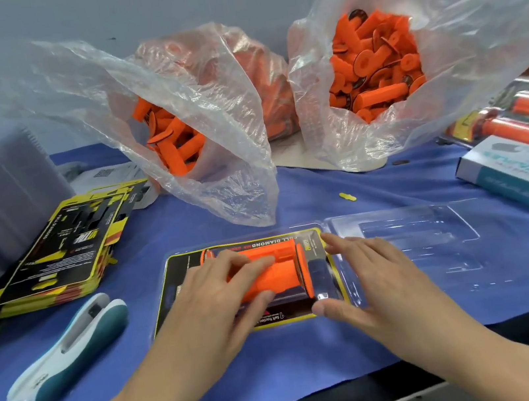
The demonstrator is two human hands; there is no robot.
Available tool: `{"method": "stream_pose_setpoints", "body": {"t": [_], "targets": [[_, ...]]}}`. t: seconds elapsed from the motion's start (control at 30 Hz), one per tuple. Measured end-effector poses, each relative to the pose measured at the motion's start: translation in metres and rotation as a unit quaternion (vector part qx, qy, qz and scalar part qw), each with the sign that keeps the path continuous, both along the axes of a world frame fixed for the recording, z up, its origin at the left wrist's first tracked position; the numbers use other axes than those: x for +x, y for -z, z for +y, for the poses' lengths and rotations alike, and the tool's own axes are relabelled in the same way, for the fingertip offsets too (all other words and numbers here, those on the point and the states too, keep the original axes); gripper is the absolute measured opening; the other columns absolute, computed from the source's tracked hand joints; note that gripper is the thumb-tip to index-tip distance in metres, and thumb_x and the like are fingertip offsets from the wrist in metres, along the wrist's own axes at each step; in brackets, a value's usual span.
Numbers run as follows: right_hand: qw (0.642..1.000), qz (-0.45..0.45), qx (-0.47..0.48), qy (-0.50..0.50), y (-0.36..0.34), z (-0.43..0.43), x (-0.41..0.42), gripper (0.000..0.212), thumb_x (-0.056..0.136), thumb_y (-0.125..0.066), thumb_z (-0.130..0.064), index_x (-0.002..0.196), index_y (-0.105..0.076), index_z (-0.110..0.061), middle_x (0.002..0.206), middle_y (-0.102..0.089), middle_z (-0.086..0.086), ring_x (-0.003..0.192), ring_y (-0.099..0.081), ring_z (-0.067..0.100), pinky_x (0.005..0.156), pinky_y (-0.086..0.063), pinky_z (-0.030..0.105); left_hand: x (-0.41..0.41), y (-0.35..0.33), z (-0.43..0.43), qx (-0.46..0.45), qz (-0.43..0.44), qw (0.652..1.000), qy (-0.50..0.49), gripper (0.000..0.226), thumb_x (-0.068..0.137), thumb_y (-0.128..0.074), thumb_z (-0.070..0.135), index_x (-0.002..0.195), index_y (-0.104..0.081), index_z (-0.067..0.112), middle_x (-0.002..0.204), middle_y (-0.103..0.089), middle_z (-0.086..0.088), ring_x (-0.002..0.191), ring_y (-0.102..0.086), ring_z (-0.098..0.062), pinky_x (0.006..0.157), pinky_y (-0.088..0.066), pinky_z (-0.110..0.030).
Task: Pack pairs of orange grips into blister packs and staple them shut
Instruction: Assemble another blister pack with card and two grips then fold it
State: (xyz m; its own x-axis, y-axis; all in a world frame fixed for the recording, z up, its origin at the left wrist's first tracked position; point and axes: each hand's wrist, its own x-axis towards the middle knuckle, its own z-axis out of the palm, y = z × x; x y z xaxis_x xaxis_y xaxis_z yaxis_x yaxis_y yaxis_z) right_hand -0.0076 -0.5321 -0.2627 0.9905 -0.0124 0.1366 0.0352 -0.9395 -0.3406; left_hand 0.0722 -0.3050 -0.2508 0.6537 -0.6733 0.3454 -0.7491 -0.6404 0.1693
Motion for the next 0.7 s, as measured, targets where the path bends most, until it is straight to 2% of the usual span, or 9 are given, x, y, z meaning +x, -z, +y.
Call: {"method": "stream_pose_setpoints", "body": {"t": [0.23,0.43,0.53,0.6,0.7], "targets": [[1.000,0.000,0.005,-0.028,0.000,-0.005,0.001,0.093,0.072,-0.021,-0.084,0.153,-0.010,-0.040,0.146,-0.033,-0.021,0.136,-0.008,0.000,0.116,-0.006,0.020,-0.004,0.006,-0.013,-0.007,0.018,1.000,0.024,0.041,0.096,-0.042,0.051,0.129,-0.057,0.032,0.116,-0.058,0.014,0.106,-0.049,-0.007,0.092,-0.034,-0.025],[0.999,-0.008,0.004,-0.033,0.001,-0.007,0.001,0.085,0.078,-0.030,-0.080,0.152,-0.011,-0.043,0.148,-0.030,-0.025,0.136,-0.005,-0.003,0.115,-0.002,0.018,-0.003,0.008,-0.014,-0.017,0.023,0.999,0.022,0.036,0.097,-0.041,0.052,0.122,-0.060,0.035,0.117,-0.055,0.014,0.107,-0.052,-0.009,0.093,-0.042,-0.031],[0.999,-0.005,0.006,-0.036,0.001,-0.008,0.001,0.083,0.078,-0.028,-0.081,0.151,-0.010,-0.046,0.147,-0.028,-0.026,0.135,-0.002,-0.006,0.113,-0.001,0.015,0.000,0.009,-0.008,-0.037,0.027,0.999,0.024,0.030,0.098,-0.041,0.048,0.112,-0.063,0.034,0.111,-0.056,0.019,0.103,-0.053,-0.007,0.091,-0.042,-0.033],[0.999,-0.011,0.015,-0.037,0.000,-0.007,0.000,0.084,0.077,-0.025,-0.083,0.151,-0.013,-0.045,0.146,-0.031,-0.025,0.136,-0.006,-0.005,0.114,-0.004,0.016,0.001,0.011,-0.006,-0.046,0.036,0.998,0.024,0.029,0.098,-0.041,0.049,0.109,-0.064,0.034,0.108,-0.056,0.021,0.103,-0.052,-0.004,0.092,-0.042,-0.032],[0.996,-0.051,0.063,-0.033,-0.004,-0.006,0.004,0.073,0.085,-0.027,-0.077,0.148,-0.029,-0.041,0.138,-0.043,-0.023,0.136,-0.024,0.001,0.114,-0.020,0.021,-0.001,0.013,-0.006,-0.050,0.043,0.998,0.023,0.030,0.098,-0.041,0.049,0.109,-0.064,0.033,0.109,-0.056,0.021,0.105,-0.052,-0.003,0.092,-0.044,-0.032]]}}
